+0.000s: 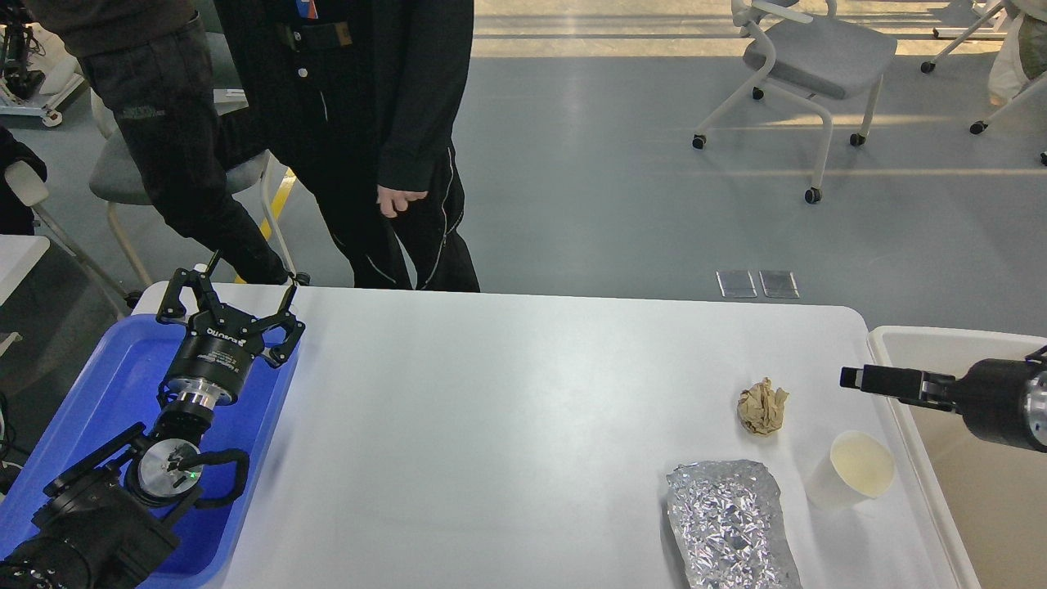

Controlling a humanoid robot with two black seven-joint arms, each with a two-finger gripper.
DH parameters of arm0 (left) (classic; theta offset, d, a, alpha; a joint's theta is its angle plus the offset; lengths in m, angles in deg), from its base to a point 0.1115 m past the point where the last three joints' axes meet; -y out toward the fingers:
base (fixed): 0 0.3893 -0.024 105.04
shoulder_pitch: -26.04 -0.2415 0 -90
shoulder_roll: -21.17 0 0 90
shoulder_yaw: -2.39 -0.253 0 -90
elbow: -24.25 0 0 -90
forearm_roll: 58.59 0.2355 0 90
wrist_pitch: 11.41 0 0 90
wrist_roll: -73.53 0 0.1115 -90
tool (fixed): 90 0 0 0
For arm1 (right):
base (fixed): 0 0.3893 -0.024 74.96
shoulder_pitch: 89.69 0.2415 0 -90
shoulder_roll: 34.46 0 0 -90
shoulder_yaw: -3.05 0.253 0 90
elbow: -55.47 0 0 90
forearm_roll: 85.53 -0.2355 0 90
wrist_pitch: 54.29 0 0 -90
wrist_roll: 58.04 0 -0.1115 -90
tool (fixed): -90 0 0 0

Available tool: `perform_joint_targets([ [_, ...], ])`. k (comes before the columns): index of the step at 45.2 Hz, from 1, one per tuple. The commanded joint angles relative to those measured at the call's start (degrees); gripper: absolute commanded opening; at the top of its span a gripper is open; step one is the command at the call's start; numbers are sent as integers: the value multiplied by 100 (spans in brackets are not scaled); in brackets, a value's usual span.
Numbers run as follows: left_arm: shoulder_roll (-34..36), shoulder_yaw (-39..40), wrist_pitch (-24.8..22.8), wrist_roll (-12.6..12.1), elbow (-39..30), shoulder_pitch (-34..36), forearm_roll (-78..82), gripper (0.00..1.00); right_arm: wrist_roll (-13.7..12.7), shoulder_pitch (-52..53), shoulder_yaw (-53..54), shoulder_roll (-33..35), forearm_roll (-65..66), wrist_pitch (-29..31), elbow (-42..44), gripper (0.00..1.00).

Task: Tidy desktop
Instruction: 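Swing the right gripper sideways and open it beside the paper cup, then lower the right gripper onto the paper cup rim and close it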

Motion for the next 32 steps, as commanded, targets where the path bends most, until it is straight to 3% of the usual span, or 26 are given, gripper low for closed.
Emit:
perform_joint_targets([
  [1,0,0,1,0,0,3,0,100,1,-33,-366,-5,533,-14,182,100],
  [32,0,0,1,0,0,3,0,100,28,-727,-410,-981,533,-418,1395,98],
])
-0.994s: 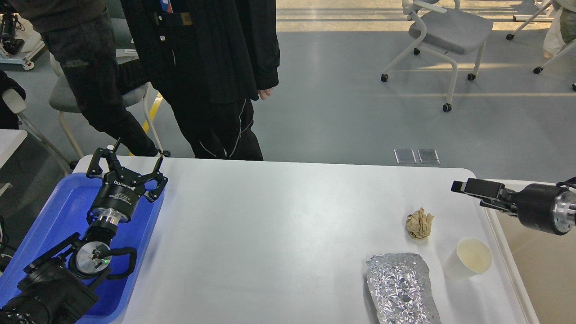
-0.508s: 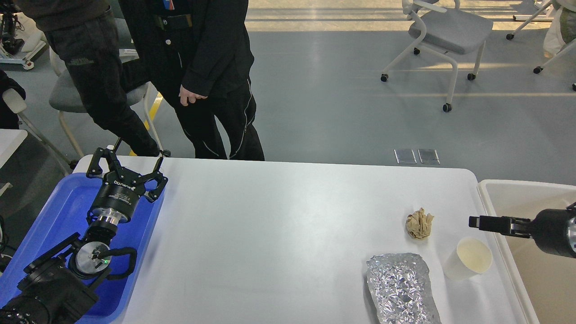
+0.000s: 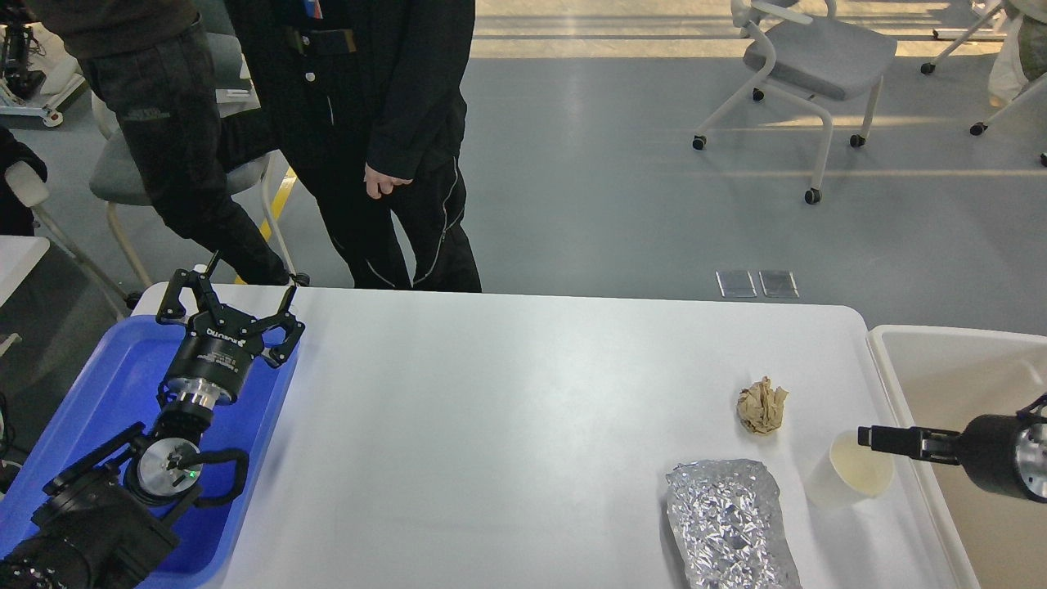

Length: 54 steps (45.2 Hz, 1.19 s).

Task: Tidy desktop
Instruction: 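Lower the right gripper onto the paper cup rim and close it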

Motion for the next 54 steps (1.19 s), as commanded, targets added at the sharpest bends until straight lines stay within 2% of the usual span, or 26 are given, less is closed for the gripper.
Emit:
perform_joint_targets([
  [1,0,-1,1,0,0,2,0,100,16,-208,-19,-334,18,-90,347,98],
  [13,0,8,1,0,0,-7,0,100,16,-252,-28,-509,18,-186,618,98],
  [14,0,-1,1,0,0,-7,0,100,16,-261,-28,-536,18,-195,680,96],
  [16,0,-1,1,0,0,2,0,100,16,-305,-45,-580,18,-195,794,86],
  [19,0,-1,1,0,0,-7,0,100,16,-322,-45,-659,18,-195,891,82],
  [25,0,-1,1,0,0,-7,0,100,16,-357,-106,-668,27,-195,883,67],
  [30,0,-1,1,0,0,2,0,100,16,-349,-159,-668,44,-195,786,60],
  [37,0,-1,1,0,0,2,0,100,25,-331,-186,-668,193,-204,733,12],
  [39,0,-1,-8,0,0,2,0,100,34,-296,-195,-668,255,-204,698,1],
  [42,0,-1,1,0,0,2,0,100,77,-243,-186,-650,264,-204,602,0],
  [46,0,-1,1,0,0,2,0,100,306,-147,-186,-589,185,-178,505,0],
  [54,0,-1,1,0,0,2,0,100,324,-32,-186,-545,176,-178,505,0],
])
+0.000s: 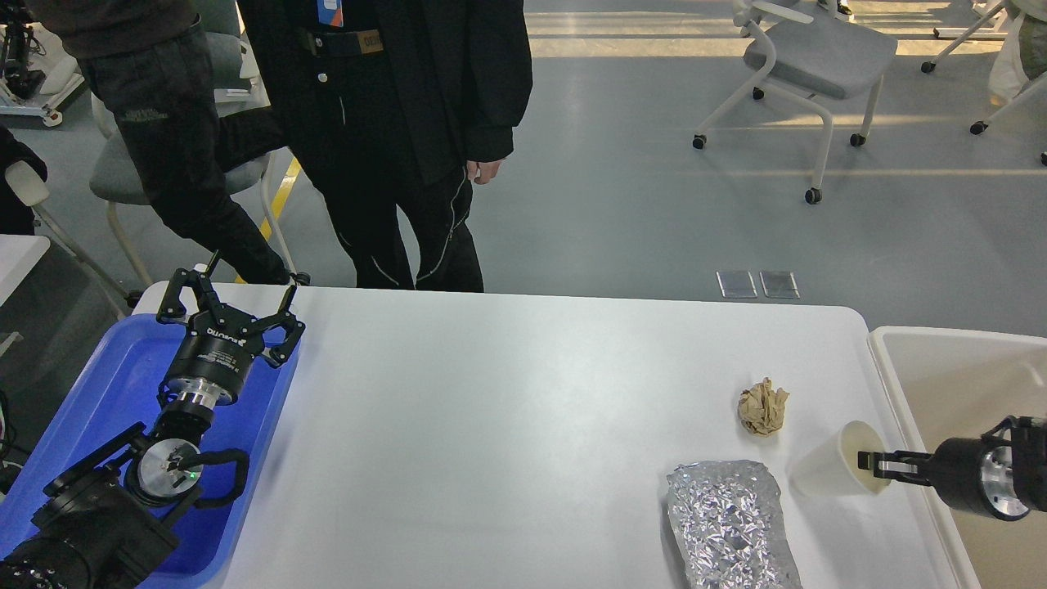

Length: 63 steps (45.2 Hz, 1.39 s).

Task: Tidy desktop
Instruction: 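Lower the right gripper onto the paper cup rim and close it, then lift the paper cup with the right gripper over the white bin, then open the right gripper to drop the paper cup into the bin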

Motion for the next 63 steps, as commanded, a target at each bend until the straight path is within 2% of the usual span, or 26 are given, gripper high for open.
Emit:
perform_joint_targets([
  [1,0,0,1,0,0,2,0,100,120,181,-19,68,6,25,-81,0],
  [7,0,0,1,0,0,2,0,100,111,339,-11,297,-3,95,-134,0],
  [13,0,0,1,0,0,2,0,100,111,691,-11,771,-20,367,-599,0],
  [21,0,0,1,0,0,2,0,100,50,1490,7,1518,-29,1298,-1399,0],
  [32,0,0,1,0,0,2,0,100,50,2703,103,2239,-38,2406,-1962,0],
  [39,0,0,1,0,0,2,0,100,50,3520,112,2643,-284,2854,-2401,0],
  [46,0,0,1,0,0,2,0,100,50,4083,112,2828,-310,3232,-2489,0],
  [55,0,0,1,0,0,2,0,100,50,4286,60,3030,-302,3330,-2489,0],
  [63,0,0,1,0,0,-7,0,100,67,4198,-2,3504,-319,3251,-2402,0],
])
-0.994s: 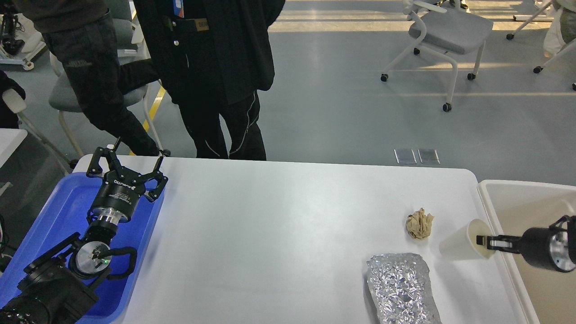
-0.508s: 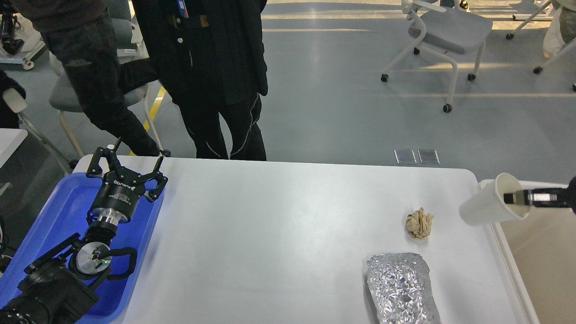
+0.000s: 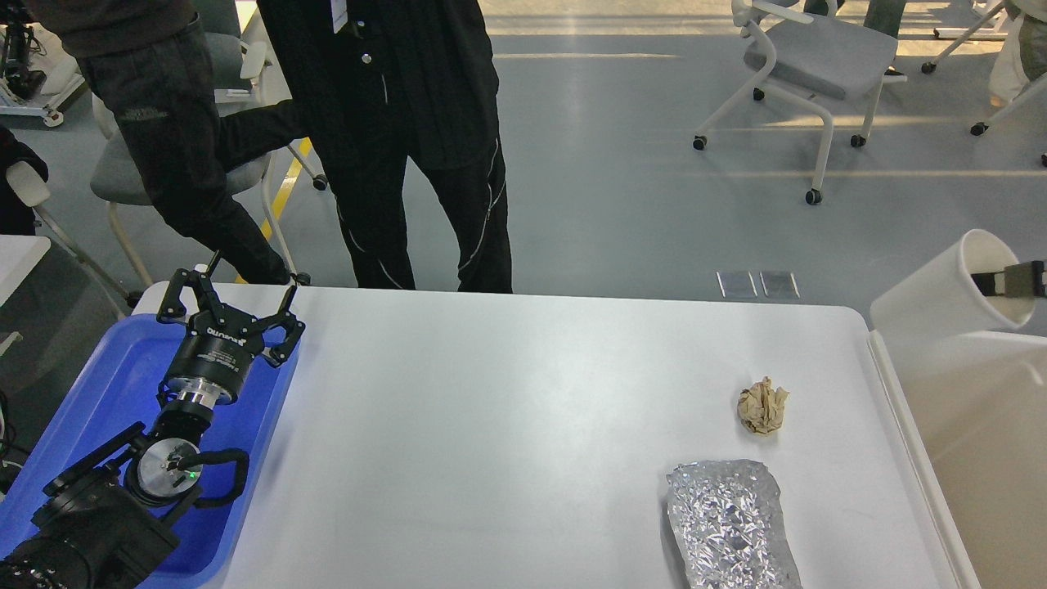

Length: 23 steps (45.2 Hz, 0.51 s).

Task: Tidy desktop
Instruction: 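Open the right gripper to drop the paper cup into the bin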

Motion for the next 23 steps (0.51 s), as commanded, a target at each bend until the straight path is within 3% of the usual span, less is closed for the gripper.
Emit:
perform_joint_targets([
  [1,0,-1,0,0,0,1,0,100,15,148,-60,582,-41,65,37,0],
  [11,0,-1,0,0,0,1,0,100,50,104,-657,1250,-822,-672,230,0],
  [23,0,-1,0,0,0,1,0,100,68,95,-2256,1260,-1912,-2008,1004,0],
])
